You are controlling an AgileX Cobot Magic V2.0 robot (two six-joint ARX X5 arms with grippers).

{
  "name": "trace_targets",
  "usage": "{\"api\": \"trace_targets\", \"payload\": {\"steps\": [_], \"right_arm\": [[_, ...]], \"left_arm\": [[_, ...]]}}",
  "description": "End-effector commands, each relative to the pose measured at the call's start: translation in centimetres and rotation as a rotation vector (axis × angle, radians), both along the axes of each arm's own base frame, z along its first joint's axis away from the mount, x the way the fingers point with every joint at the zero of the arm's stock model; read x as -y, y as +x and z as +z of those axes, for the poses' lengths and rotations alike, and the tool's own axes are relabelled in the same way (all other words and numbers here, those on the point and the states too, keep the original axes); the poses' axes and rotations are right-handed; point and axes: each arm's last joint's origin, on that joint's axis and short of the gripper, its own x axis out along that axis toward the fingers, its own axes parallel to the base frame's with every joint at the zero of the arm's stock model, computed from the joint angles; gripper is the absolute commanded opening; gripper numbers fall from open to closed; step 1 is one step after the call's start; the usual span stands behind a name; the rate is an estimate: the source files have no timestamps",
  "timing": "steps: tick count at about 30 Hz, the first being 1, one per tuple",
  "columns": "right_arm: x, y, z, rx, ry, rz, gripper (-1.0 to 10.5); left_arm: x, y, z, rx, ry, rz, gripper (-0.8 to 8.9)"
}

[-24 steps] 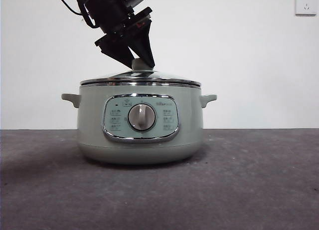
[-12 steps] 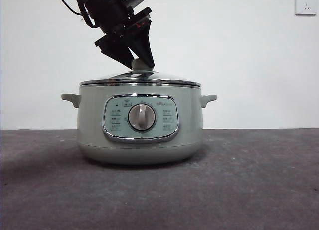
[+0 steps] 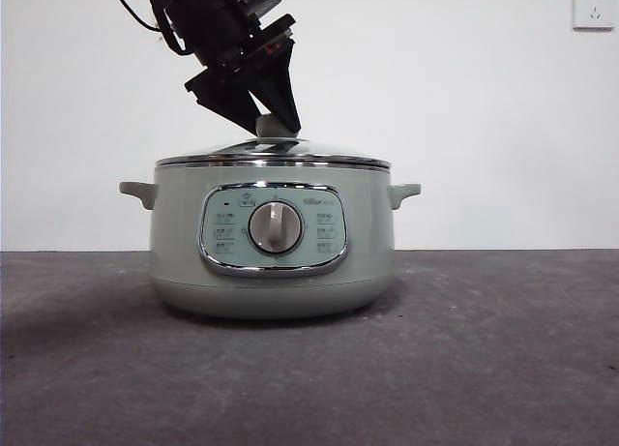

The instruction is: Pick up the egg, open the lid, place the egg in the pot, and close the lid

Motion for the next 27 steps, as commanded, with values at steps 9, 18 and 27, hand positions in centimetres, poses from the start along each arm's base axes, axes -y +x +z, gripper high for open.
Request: {"api": "trace_targets", "payload": {"steps": [9, 18, 27], "right_arm": [[0.1, -0.1, -0.3, -0.026, -0.009, -0.006, 4.4], [0.1, -0.1, -0.3, -0.027, -0.008, -0.006, 4.4], [-0.5, 0.7, -1.1, -0.067, -0.035, -0.006, 4.4]], "left_arm": [[-0.1, -0.2, -1.2, -0.090, 0.014, 0.025, 3.56], [-1.7, -2.2, 2.6, -0.017, -0.025, 0.043, 3.55], [-5.0, -9.0, 9.7, 0.058, -0.078, 0.061, 3.55]]}}
